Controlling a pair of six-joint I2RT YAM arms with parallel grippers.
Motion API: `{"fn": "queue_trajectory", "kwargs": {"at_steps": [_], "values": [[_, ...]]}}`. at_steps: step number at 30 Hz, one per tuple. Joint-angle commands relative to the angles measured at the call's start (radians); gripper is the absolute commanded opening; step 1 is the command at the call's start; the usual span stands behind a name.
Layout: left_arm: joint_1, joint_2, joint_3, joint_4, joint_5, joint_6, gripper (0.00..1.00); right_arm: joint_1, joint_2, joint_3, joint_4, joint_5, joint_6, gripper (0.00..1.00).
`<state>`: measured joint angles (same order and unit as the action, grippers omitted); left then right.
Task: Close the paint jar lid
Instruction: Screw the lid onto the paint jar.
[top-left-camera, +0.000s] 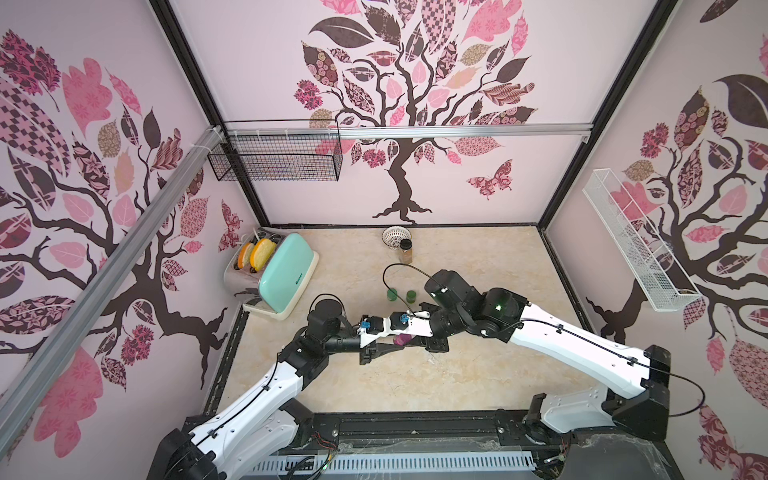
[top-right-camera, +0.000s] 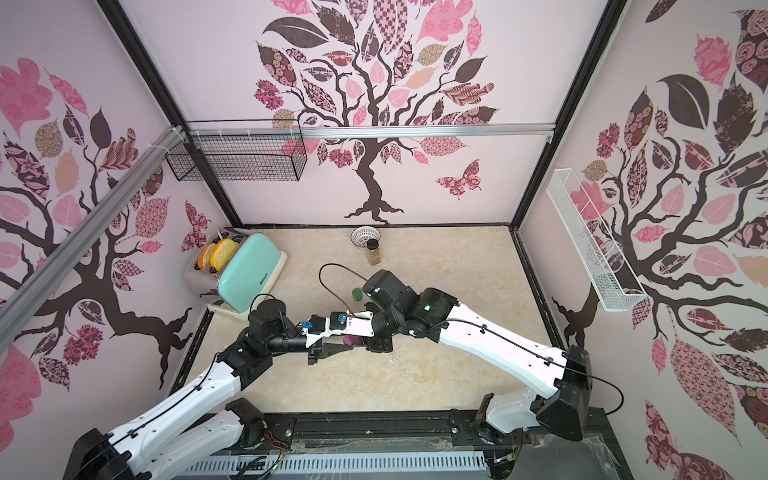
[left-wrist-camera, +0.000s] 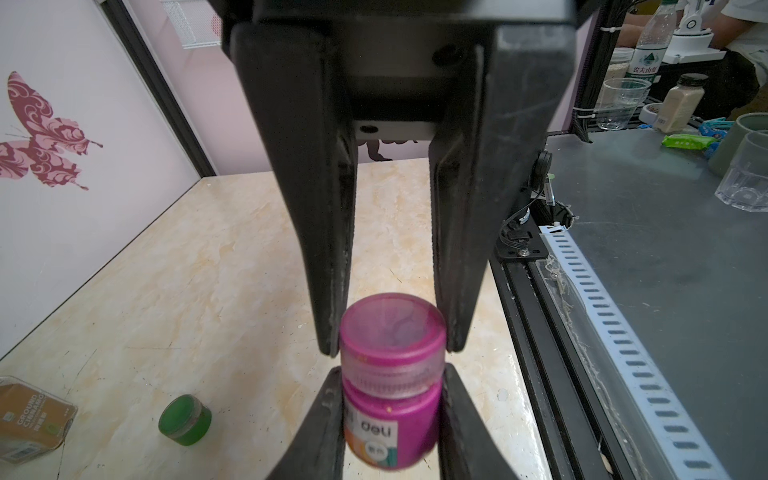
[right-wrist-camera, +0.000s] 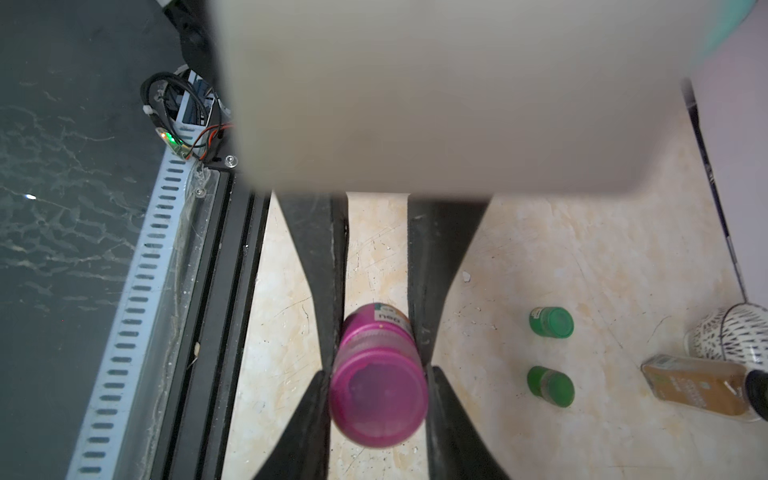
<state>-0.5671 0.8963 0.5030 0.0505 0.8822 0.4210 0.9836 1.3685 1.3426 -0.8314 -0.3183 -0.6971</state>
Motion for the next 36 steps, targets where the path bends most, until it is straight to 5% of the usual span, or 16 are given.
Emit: {"fn": "queue_trajectory", "kwargs": {"at_steps": [1, 9, 23, 29, 36], "values": [[-0.005, -0.025, 0.022, 0.011, -0.004, 0.020, 0.26, -0.005, 0.030, 0.052, 0.049, 0.063, 0.213, 0.16], [-0.005, -0.038, 0.016, 0.017, -0.034, 0.030, 0.25, 0.030, 0.100, 0.108, 0.017, 0.200, 0.752, 0.04], [-0.009, -0.042, 0.014, 0.020, -0.037, 0.031, 0.25, 0.110, 0.210, 0.214, 0.021, 0.067, 1.513, 0.07], [-0.011, -0.045, 0.014, 0.020, -0.037, 0.032, 0.25, 0.112, 0.209, 0.215, 0.061, 0.039, 1.633, 0.10], [-0.010, -0.047, 0.012, 0.018, -0.037, 0.034, 0.25, 0.109, 0.164, 0.201, 0.005, 0.172, 1.467, 0.33]]}}
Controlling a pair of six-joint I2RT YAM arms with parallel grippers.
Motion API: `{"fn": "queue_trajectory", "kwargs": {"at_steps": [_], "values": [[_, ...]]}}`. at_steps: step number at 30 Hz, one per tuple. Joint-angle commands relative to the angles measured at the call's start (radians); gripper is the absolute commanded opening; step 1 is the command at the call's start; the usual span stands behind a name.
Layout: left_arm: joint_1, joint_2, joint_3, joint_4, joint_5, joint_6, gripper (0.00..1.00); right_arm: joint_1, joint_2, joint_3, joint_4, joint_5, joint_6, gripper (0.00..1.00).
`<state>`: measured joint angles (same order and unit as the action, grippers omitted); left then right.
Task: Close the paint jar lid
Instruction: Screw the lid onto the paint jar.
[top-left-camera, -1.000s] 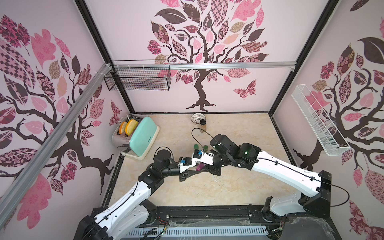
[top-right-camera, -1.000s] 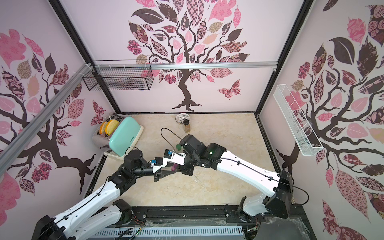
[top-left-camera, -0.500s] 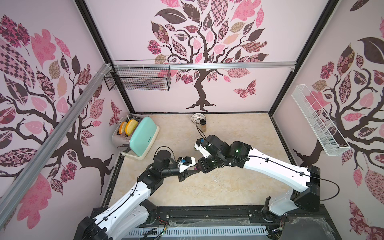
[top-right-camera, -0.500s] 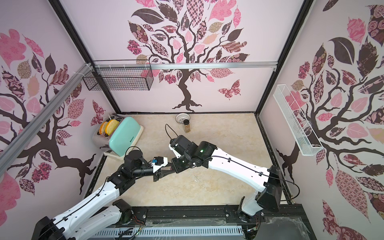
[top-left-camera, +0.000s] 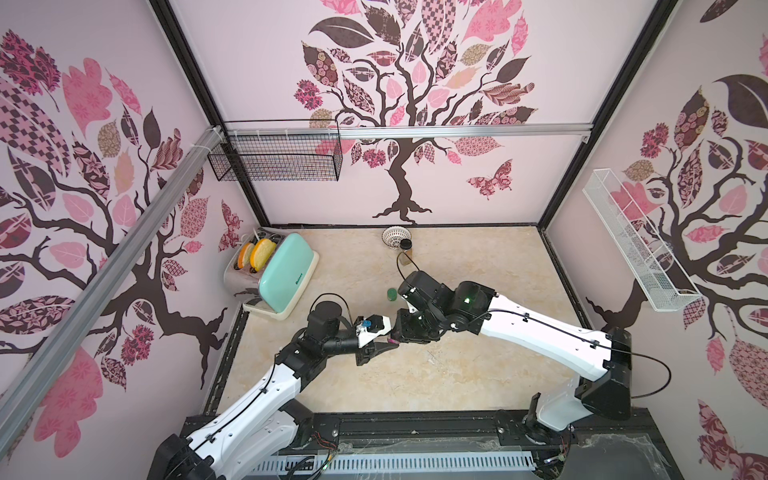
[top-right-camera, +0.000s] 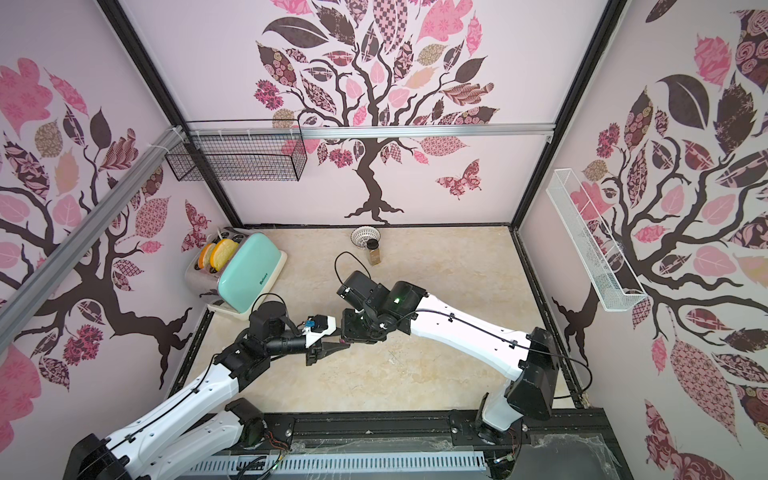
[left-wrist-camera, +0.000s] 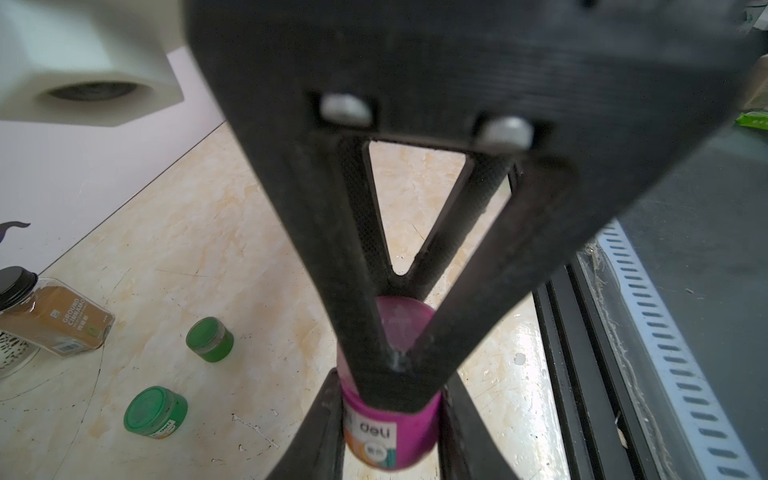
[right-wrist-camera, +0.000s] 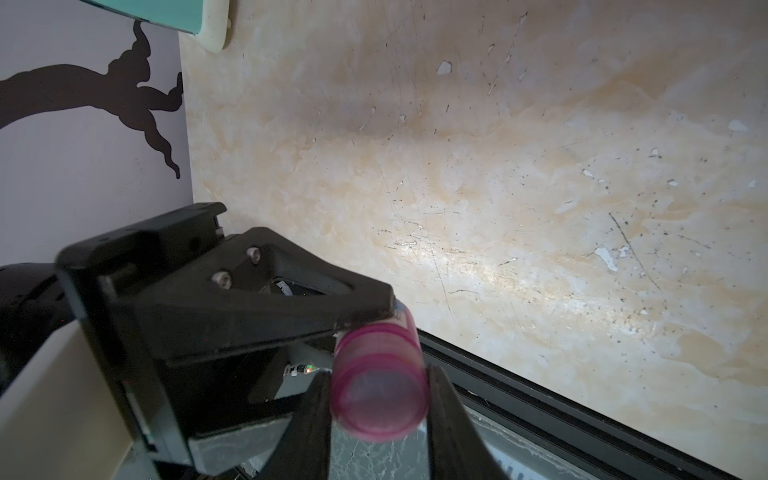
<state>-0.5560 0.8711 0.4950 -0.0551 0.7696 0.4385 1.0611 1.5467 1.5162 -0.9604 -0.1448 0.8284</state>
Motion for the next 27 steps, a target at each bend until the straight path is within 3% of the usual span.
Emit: {"fn": "queue_trajectory", "kwargs": {"at_steps": [1, 8, 16, 20, 27], "values": [[-0.022, -0.023, 0.019, 0.124, 0.076, 0.019, 0.25, 0.031, -0.034, 0.017, 0.129, 0.026, -0.094, 0.38], [-0.022, -0.023, 0.015, 0.123, 0.077, 0.020, 0.25, -0.002, -0.216, -0.076, 0.211, 0.111, -0.382, 0.66], [-0.022, -0.017, 0.018, 0.120, 0.095, 0.023, 0.26, -0.027, -0.360, -0.198, 0.264, 0.042, -1.079, 0.79], [-0.022, -0.017, 0.016, 0.117, 0.094, 0.025, 0.26, -0.027, -0.322, -0.186, 0.201, 0.019, -1.254, 0.79], [-0.024, -0.015, 0.017, 0.113, 0.092, 0.028, 0.26, -0.027, -0.228, -0.112, 0.098, -0.059, -1.330, 0.67]]}}
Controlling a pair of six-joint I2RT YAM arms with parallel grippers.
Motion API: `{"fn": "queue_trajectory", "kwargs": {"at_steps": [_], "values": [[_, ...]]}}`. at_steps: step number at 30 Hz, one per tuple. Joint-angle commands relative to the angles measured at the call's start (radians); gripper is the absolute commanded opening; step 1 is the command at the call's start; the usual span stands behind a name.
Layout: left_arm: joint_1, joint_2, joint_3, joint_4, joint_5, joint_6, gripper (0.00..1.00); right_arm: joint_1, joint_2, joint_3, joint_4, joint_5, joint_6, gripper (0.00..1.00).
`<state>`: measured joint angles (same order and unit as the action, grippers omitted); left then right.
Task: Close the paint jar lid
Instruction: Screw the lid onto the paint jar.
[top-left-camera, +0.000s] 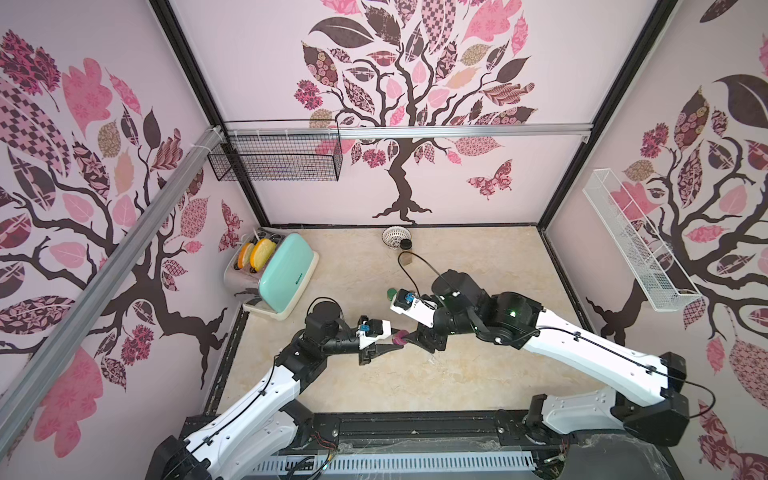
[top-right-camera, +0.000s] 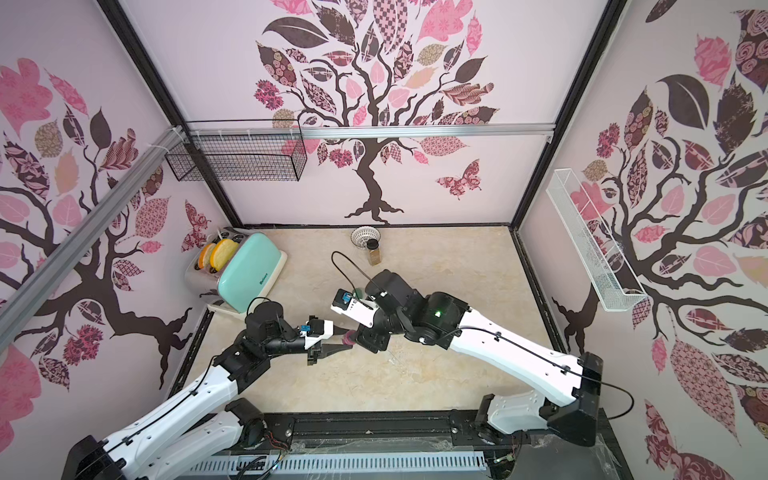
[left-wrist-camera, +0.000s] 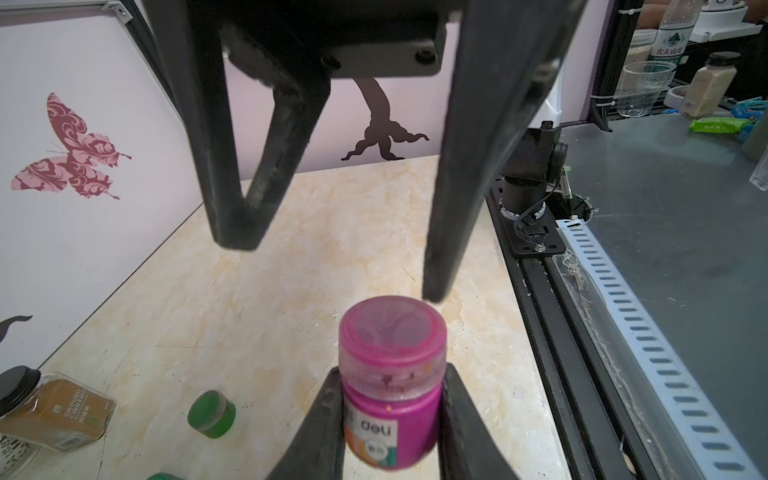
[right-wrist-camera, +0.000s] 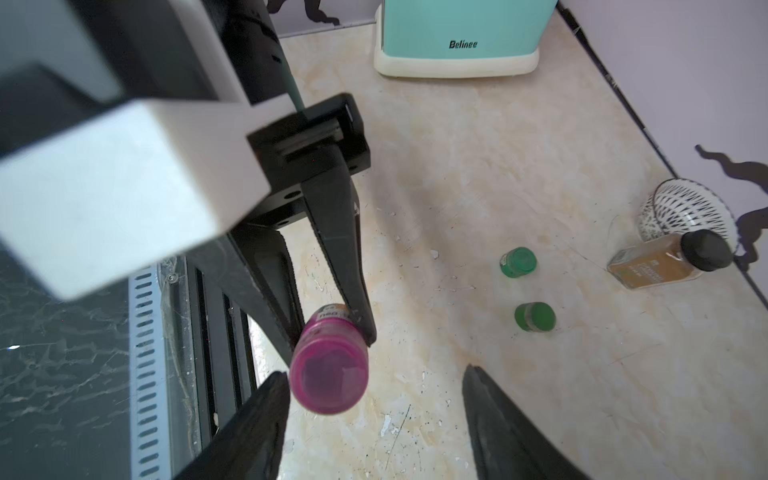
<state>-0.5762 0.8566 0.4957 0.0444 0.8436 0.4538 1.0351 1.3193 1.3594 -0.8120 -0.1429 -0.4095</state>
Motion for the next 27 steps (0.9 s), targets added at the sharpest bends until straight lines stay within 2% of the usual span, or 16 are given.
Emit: {"fn": "queue_trajectory", "kwargs": {"at_steps": [1, 8, 13, 16, 19, 23, 27], "values": [[-0.004, -0.001, 0.017, 0.011, 0.018, 0.012, 0.26, -0.001, 0.000, 0.037, -0.045, -0.070, -0.091, 0.65], [-0.004, -0.004, 0.015, 0.011, 0.017, 0.013, 0.26, -0.001, 0.022, 0.032, -0.061, -0.096, -0.112, 0.59], [-0.005, -0.005, 0.016, 0.011, 0.017, 0.013, 0.26, -0.001, 0.034, 0.039, -0.063, -0.121, -0.117, 0.49], [-0.005, -0.004, 0.015, 0.010, 0.017, 0.012, 0.26, -0.001, 0.042, 0.043, -0.066, -0.120, -0.118, 0.48], [-0.006, -0.003, 0.016, 0.011, 0.017, 0.013, 0.26, -0.001, 0.048, 0.043, -0.068, -0.109, -0.121, 0.42], [-0.007, -0.004, 0.015, 0.010, 0.015, 0.014, 0.26, -0.001, 0.058, 0.048, -0.068, -0.104, -0.105, 0.27], [-0.007, -0.005, 0.015, 0.011, 0.011, 0.014, 0.26, -0.001, 0.057, 0.043, -0.048, -0.090, -0.032, 0.21]]}}
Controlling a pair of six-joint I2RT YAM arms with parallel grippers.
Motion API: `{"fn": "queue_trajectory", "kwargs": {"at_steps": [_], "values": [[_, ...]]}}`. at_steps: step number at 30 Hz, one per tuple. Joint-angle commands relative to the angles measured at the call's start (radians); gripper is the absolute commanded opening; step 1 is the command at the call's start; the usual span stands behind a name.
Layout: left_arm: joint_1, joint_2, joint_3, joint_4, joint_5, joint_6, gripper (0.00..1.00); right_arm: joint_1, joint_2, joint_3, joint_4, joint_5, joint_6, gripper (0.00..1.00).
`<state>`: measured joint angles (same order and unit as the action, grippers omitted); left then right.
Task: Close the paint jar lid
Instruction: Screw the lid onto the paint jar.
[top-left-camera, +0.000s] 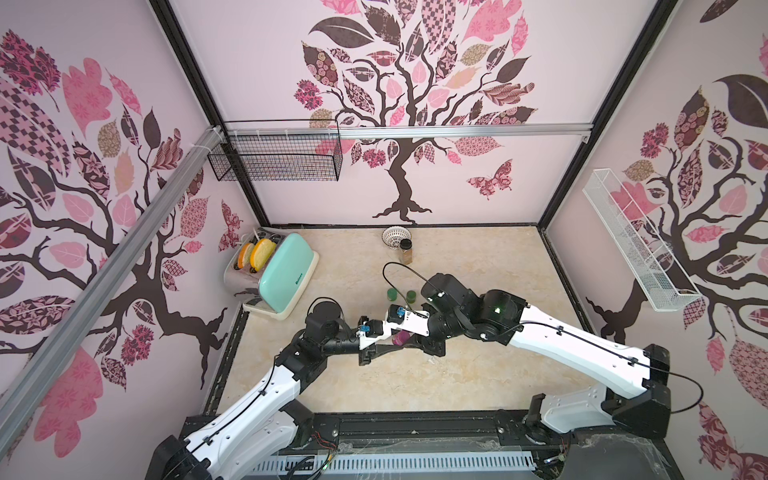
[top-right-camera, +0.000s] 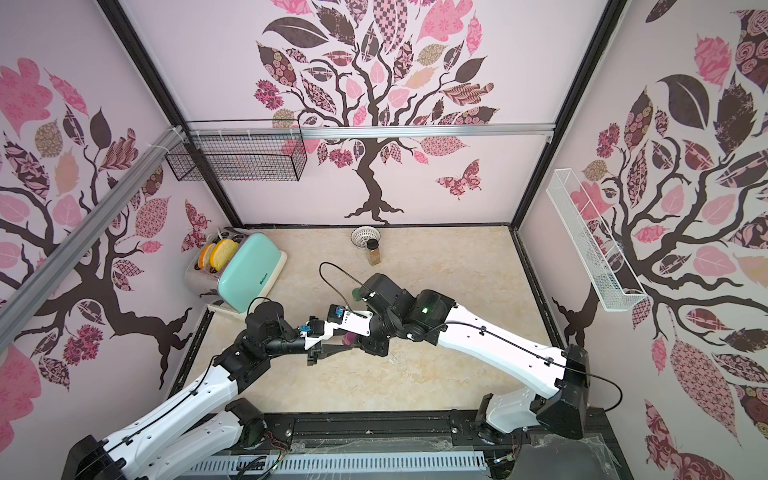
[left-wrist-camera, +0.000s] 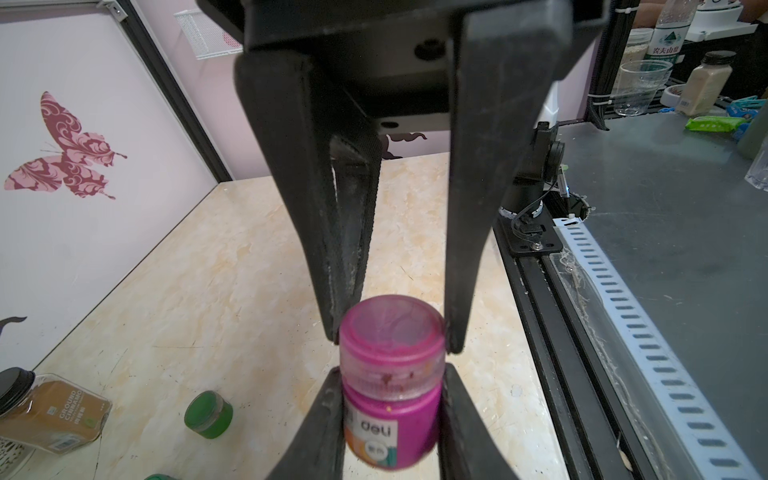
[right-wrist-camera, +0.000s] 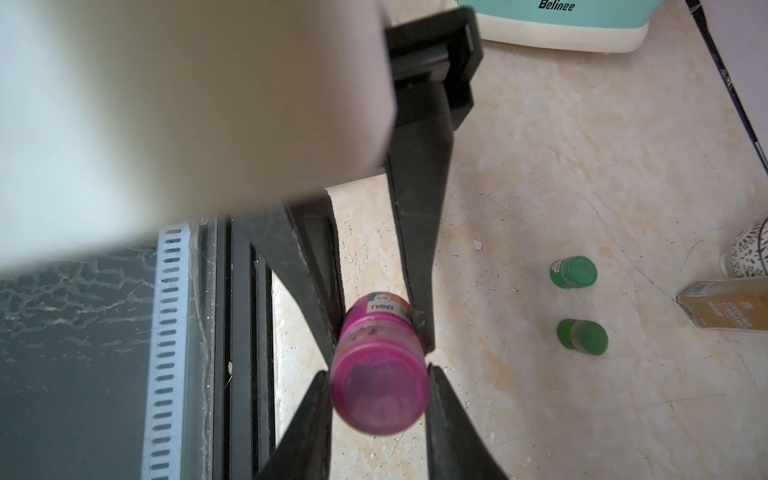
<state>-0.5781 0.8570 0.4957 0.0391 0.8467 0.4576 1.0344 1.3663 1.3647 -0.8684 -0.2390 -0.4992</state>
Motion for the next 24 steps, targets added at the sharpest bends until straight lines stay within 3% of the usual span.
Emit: {"fn": "queue_trajectory", "kwargs": {"at_steps": [1, 6, 10, 13, 17, 24], "values": [[-0.005, -0.005, 0.015, 0.016, 0.006, 0.011, 0.26, 0.001, 0.011, 0.036, 0.015, 0.018, 0.091, 0.20], [-0.006, -0.014, 0.014, 0.016, -0.015, 0.015, 0.26, 0.037, 0.021, 0.032, 0.073, 0.134, 0.365, 0.13], [-0.006, -0.018, 0.012, 0.018, -0.025, 0.019, 0.26, 0.050, 0.076, 0.091, 0.030, 0.214, 0.774, 0.01], [-0.005, -0.015, 0.014, 0.017, -0.022, 0.018, 0.26, 0.058, 0.130, 0.136, 0.017, 0.124, 0.977, 0.04], [-0.007, -0.017, 0.014, 0.018, -0.021, 0.018, 0.26, 0.081, 0.175, 0.169, 0.017, 0.132, 1.266, 0.06], [-0.007, -0.018, 0.013, 0.018, -0.020, 0.018, 0.26, 0.084, 0.207, 0.188, 0.030, 0.087, 1.577, 0.11]]}}
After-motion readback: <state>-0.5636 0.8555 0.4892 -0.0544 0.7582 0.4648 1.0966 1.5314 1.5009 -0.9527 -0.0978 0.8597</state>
